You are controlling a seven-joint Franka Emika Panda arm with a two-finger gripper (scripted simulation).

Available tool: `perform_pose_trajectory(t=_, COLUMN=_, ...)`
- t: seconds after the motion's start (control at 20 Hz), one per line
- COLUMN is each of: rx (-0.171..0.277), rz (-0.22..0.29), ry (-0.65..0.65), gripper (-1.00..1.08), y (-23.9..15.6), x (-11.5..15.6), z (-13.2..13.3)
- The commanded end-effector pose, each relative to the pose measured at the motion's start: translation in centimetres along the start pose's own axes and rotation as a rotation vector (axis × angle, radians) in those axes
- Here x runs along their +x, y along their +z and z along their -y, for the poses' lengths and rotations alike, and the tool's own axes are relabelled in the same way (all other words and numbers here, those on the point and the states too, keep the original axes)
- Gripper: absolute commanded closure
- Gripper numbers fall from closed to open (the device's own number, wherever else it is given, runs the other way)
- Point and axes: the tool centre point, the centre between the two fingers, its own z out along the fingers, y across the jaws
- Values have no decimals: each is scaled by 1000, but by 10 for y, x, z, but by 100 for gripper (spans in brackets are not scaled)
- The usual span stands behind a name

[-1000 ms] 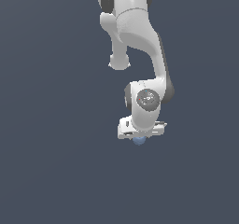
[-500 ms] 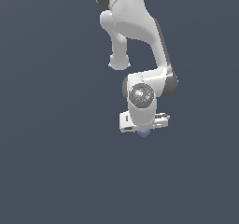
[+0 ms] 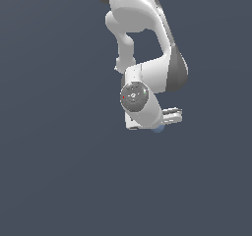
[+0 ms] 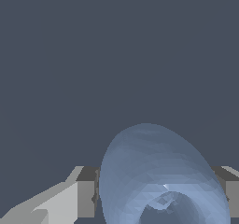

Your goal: Pick up the object and move it to a goal position.

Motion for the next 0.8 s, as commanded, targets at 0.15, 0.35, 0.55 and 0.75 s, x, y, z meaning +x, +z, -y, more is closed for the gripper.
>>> perform_pose_trajectory(t=0.15, rx=119, rz=77, ry=20, gripper=108, y=-23, x=-18, z=17)
perform_pose_trajectory(t=0.35, rx=202, rz=132, ry=34, gripper=108, y=-42, x=-30, z=26)
perform_pose_trajectory(t=0.55, rx=286, rz=187, ry=49, gripper=108, y=-62, x=-40, z=35)
perform_pose_trajectory(t=0.75, rx=370, rz=243, ry=64, gripper=108, y=-84, x=-49, z=41)
